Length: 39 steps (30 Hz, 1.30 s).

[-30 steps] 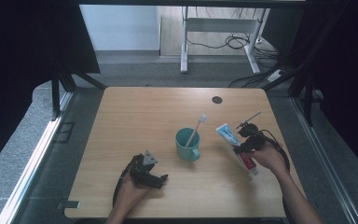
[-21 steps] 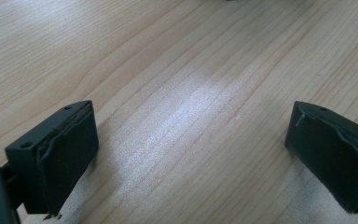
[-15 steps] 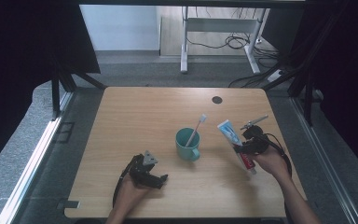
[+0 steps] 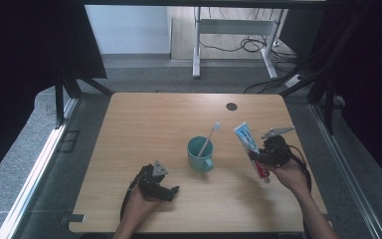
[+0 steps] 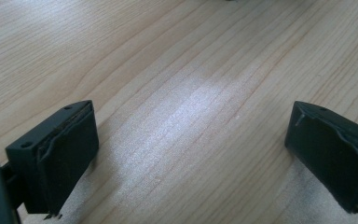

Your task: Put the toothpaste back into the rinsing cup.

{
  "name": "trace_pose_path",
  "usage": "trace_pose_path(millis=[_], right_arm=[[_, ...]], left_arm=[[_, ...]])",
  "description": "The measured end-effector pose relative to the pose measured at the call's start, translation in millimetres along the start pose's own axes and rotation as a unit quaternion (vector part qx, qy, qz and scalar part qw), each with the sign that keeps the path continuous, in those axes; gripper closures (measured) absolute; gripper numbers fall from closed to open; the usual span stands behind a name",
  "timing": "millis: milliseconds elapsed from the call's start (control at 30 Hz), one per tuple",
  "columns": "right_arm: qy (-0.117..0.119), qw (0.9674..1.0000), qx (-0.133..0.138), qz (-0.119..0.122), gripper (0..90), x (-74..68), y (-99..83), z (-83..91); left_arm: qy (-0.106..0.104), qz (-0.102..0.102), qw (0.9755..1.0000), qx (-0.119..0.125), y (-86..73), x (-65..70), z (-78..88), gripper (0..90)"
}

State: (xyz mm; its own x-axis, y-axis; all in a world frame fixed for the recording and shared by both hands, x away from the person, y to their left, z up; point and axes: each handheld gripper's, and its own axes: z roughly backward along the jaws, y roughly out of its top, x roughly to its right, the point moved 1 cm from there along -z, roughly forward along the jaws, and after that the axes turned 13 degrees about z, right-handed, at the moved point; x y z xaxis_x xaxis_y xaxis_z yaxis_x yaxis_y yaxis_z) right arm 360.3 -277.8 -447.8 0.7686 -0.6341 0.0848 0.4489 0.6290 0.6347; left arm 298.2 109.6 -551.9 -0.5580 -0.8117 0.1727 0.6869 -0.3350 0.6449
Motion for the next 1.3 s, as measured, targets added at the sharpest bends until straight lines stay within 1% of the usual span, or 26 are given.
trace_pose_path(millis=[33, 67, 200, 433, 600, 933, 1100, 1300], right_arm=[[-0.001, 1.0, 0.008, 0.004, 72.7, -0.5, 0.2, 0.9], [-0.002, 0.9999, 0.013, 0.002, 72.7, -1.5, 0.6, 2.1], [-0.005, 0.9993, 0.037, 0.008, 72.7, -3.9, 2.9, 6.4], [-0.01, 0.9978, 0.064, 0.013, 72.7, -8.7, 9.1, 13.7], [-0.006, 0.9963, 0.084, 0.019, 72.7, -13.6, 16.5, 18.7], [0.004, 0.9935, 0.111, 0.026, 72.7, -21.9, 32.8, 23.2], [0.013, 0.9914, 0.126, 0.032, 72.7, -27.3, 43.5, 23.5], [0.022, 0.9898, 0.137, 0.032, 72.7, -31.2, 52.1, 22.6]], left_arm=[[0.0, 0.0, 1.0, 0.0, 0.0, 0.0, 0.0, 2.5], [0.0, 0.0, 1.0, 0.0, 0.0, 0.0, 0.0, 2.5], [0.0, 0.001, 1.0, 0.001, 0.0, 0.1, -0.1, 2.5], [0.0, 0.0, 1.0, 0.001, 0.1, 0.0, -0.1, 2.5], [0.0, -0.003, 1.0, 0.0, 0.2, -0.4, 0.0, 2.5], [0.0, -0.002, 1.0, 0.0, 0.2, -0.3, 0.0, 2.6], [0.0, -0.002, 1.0, 0.001, 0.2, -0.3, 0.0, 2.6], [0.0, -0.002, 1.0, 0.001, 0.2, -0.3, 0.0, 2.6]])
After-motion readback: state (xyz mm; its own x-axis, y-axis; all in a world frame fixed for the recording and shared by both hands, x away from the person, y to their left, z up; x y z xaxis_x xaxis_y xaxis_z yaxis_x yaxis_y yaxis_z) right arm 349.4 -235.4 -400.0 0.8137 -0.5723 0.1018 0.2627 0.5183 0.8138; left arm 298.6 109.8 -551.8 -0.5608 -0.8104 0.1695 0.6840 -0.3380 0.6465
